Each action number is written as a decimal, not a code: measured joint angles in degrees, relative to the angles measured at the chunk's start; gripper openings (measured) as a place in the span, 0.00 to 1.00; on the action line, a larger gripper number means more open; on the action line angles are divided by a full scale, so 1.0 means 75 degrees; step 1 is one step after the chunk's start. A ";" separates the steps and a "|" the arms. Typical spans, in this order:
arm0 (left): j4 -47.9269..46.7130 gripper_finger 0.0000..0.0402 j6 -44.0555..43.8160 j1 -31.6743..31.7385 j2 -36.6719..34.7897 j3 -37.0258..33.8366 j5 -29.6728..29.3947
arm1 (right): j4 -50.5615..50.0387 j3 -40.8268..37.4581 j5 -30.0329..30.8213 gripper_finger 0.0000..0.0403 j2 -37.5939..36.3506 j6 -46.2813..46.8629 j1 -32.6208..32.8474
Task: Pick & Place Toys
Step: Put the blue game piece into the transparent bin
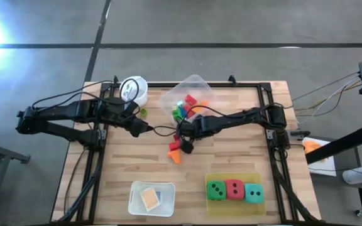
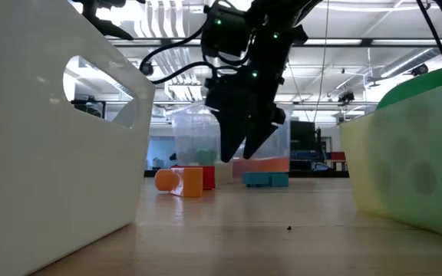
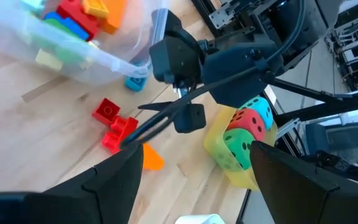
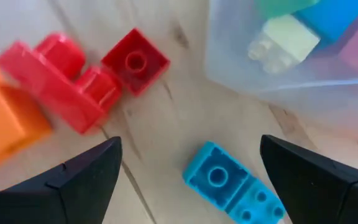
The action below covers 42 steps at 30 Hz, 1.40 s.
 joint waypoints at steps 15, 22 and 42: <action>0.0003 0.74 -0.0032 -0.0003 0.0000 0.0000 0.0296 | -0.0457 -0.0056 -0.0546 0.93 -0.0067 -0.0360 -0.0042; 0.0004 0.74 -0.0034 -0.0003 -0.0001 0.0003 0.0294 | -0.0421 -0.0056 -0.0626 0.93 -0.0210 -0.0305 -0.0045; 0.0006 0.74 -0.0026 -0.0009 -0.0003 0.0003 0.0299 | -0.0229 -0.0279 -0.0595 0.93 -0.0667 -0.6022 -0.0063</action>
